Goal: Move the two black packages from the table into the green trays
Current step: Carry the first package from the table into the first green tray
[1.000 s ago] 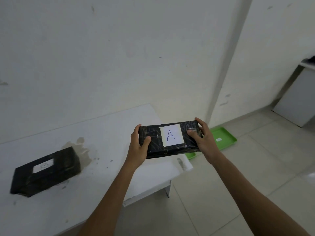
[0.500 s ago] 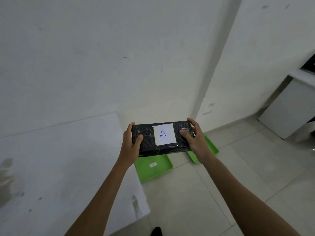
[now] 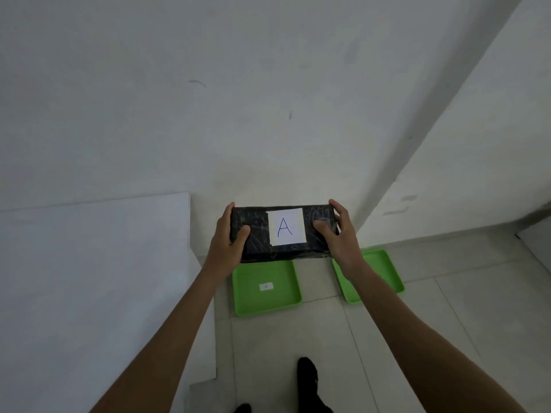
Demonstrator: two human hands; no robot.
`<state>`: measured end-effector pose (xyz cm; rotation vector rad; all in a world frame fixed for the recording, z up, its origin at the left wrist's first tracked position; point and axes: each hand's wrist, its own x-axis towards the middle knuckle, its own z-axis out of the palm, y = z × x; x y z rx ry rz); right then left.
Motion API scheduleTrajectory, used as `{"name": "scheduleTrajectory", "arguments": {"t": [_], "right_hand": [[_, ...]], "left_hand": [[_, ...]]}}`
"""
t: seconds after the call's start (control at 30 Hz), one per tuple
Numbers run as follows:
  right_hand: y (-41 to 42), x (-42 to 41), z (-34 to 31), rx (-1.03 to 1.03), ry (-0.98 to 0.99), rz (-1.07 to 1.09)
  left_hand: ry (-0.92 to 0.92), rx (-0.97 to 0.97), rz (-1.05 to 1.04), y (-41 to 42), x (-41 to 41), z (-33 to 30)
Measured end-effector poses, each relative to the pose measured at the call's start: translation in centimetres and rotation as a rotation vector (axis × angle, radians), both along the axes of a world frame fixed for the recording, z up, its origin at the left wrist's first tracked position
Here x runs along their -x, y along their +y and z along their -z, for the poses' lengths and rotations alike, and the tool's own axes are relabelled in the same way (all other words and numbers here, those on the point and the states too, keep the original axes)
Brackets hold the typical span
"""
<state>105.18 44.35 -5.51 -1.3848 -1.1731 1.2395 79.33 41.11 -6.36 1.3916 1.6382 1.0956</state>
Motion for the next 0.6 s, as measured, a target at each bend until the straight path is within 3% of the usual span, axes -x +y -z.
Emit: {"name": "scheduleTrajectory", "arguments": {"t": [0.3, 0.6], "right_hand": [[8.1, -0.3, 12.8, 0.150, -0.121, -0.099], [11.9, 1.7, 41.7, 0.213, -0.246, -0.143]], "left_hand": [[0.011, 0.220, -0.164, 5.0, -1.9, 12.4], [0.046, 0.338, -0.248, 8.7, -1.1, 40.8]]}}
